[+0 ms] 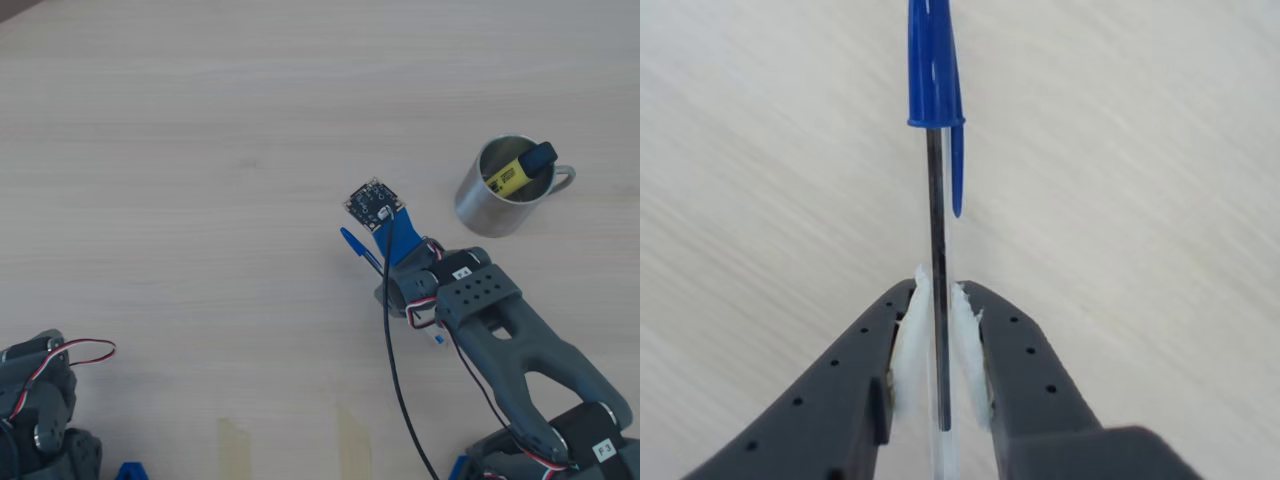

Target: Grab the blue pen and put it in the silver cup.

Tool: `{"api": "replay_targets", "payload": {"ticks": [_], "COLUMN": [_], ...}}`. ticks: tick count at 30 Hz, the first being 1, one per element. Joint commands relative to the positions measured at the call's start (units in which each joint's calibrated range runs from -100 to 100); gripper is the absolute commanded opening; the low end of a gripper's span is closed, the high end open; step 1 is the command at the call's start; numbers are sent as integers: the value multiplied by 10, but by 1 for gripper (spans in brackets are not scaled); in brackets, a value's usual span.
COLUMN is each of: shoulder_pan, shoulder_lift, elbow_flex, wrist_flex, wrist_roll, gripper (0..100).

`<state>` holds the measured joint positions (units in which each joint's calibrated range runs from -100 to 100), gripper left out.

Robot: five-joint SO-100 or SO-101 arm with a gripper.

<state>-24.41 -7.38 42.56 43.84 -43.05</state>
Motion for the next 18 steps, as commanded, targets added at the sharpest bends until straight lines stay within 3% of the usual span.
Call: {"api": "replay_targets", "payload": {"ticks": [1,12,18], "shoulder_pan": [-1,-3,-1], "shoulder_lift": [-56,-166,-213], "elbow_flex": [18,26,27], "wrist_flex": [-44,-130,-180], "wrist_roll": [-2,-3,-39], "gripper": [2,2,2]}}
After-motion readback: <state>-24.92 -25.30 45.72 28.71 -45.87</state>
